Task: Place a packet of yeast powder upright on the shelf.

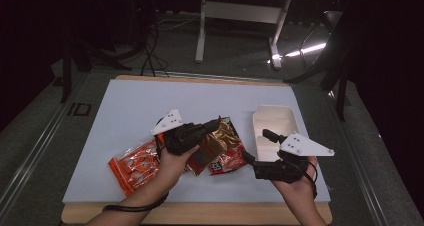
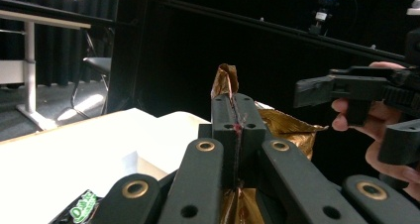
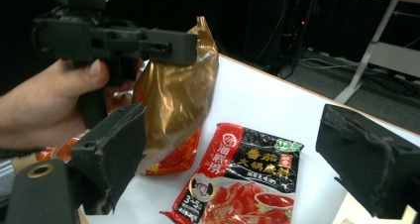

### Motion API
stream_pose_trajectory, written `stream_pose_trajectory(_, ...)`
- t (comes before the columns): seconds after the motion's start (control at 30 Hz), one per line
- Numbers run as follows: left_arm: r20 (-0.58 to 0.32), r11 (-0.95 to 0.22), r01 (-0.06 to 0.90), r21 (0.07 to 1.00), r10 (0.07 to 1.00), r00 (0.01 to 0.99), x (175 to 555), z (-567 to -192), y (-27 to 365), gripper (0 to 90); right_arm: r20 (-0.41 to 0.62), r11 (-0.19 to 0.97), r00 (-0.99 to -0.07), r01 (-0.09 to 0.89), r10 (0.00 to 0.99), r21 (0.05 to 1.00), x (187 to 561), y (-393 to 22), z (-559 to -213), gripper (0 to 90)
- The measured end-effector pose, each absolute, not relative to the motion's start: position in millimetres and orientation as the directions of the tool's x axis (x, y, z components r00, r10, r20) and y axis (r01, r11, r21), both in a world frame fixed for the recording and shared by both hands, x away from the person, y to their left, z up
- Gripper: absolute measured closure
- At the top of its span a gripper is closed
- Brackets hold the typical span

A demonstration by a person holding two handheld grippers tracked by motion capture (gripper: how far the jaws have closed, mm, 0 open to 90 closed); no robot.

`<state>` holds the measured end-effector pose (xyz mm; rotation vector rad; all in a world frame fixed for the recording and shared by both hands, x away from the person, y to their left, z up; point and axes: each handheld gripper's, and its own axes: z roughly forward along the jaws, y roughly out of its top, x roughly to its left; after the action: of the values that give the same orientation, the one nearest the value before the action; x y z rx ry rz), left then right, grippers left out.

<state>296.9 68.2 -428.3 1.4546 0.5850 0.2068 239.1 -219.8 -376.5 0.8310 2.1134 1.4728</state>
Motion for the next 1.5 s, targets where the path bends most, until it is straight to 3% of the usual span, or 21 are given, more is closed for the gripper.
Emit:
stream_pose_trajectory(0.27,-0.215,0.165,0.157,0.974,0.449,0.867,282,-429,49,90.0,0.031,0.230,-0.734,0.253,0.679,0.940,248,-216,-380,16.3)
stream_pose_trajectory(0.4,-0.210,0.186,0.139,0.973,0.445,0.871,279,-430,47,90.0,0.051,0.240,-0.746,0.277,0.664,0.930,249,-216,-385,24.9)
stream_pose_trajectory(0.47,-0.204,0.193,0.130,0.973,0.436,0.877,279,-431,47,90.0,0.052,0.257,-0.762,0.281,0.645,0.925,248,-215,-386,38.7)
stream_pose_trajectory(0.83,-0.206,0.192,0.138,0.972,0.403,0.892,279,-436,48,89.7,0.086,0.305,-0.818,0.307,0.569,0.902,249,-211,-383,81.7)
stream_pose_trajectory(1.0,-0.223,0.185,0.163,0.969,0.382,0.897,281,-435,50,88.2,0.073,0.333,-0.827,0.303,0.558,0.893,247,-210,-379,86.5)
stream_pose_trajectory(1.2,-0.208,0.146,0.166,0.975,0.357,0.910,282,-429,50,71.0,0.075,0.338,-0.837,0.299,0.542,0.892,250,-214,-374,87.9)
stream_pose_trajectory(1.5,-0.192,0.079,0.175,0.981,0.353,0.916,281,-420,55,37.3,0.079,0.343,-0.847,0.296,0.526,0.891,254,-223,-368,88.1)
